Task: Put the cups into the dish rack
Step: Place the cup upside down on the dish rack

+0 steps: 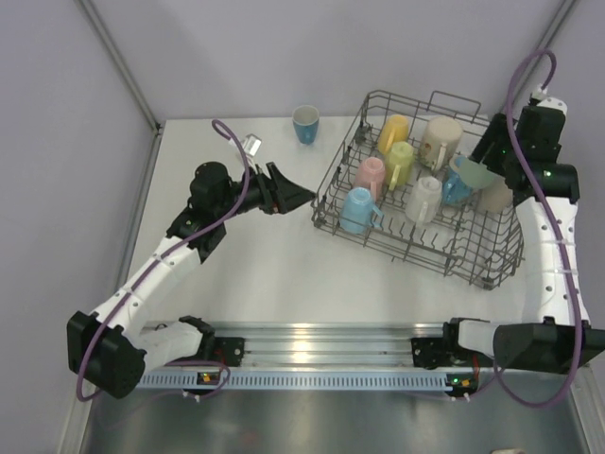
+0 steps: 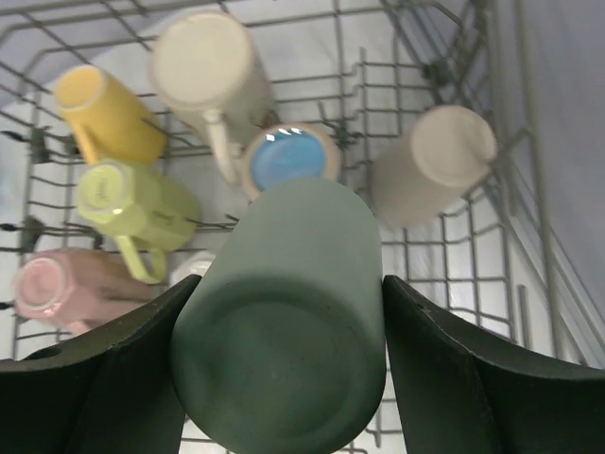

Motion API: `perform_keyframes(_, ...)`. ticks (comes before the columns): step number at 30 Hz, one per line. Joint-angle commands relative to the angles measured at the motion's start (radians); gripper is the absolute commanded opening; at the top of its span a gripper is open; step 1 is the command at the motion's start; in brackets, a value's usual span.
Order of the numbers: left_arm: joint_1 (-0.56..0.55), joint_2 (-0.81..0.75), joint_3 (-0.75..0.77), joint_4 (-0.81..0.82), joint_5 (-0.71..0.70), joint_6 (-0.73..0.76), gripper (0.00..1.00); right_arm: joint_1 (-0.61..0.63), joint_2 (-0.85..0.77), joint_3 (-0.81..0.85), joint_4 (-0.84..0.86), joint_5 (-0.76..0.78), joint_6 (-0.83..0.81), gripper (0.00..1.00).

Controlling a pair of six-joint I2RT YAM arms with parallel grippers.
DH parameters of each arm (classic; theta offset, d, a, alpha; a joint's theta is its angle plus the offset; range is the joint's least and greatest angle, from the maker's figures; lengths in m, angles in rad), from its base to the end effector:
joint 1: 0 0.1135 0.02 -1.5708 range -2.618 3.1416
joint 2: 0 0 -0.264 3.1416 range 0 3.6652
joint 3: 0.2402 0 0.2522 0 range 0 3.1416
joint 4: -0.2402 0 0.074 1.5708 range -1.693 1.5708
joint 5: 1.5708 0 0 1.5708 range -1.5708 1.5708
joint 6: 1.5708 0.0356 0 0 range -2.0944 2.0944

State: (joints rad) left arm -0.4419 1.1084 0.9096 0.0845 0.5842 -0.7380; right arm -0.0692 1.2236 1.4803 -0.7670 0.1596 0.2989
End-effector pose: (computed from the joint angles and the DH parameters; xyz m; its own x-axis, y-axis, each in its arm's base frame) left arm 0.2241 -0.1278 0.3484 -0.6495 -0.3136 -0.6927 0.5610 0.4173 -0.7150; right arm 0.2461 -0.0227 0.4287 -0.4048 0.3195 -0.8568 0.3409 0.9221 0.1828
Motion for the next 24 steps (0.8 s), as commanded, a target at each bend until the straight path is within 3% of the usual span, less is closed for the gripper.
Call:
perform_keyframes(1, -0.001, -0.019, 0.003, -0.009, 0.002, 0.031, 0.85, -0.072, -0.022, -0.003, -0.092, 0.069, -0.017, 0.00)
perform_keyframes(7, -0.001, -0.039, -0.018, -0.005, 0.002, 0.058, 0.85, -0.119, -0.027, -0.113, -0.061, 0.064, -0.017, 0.00)
perform_keyframes(24, -0.003, -0.041, -0.037, 0.026, 0.019, 0.045, 0.85, -0.136, 0.047, -0.227, 0.028, 0.181, -0.032, 0.00)
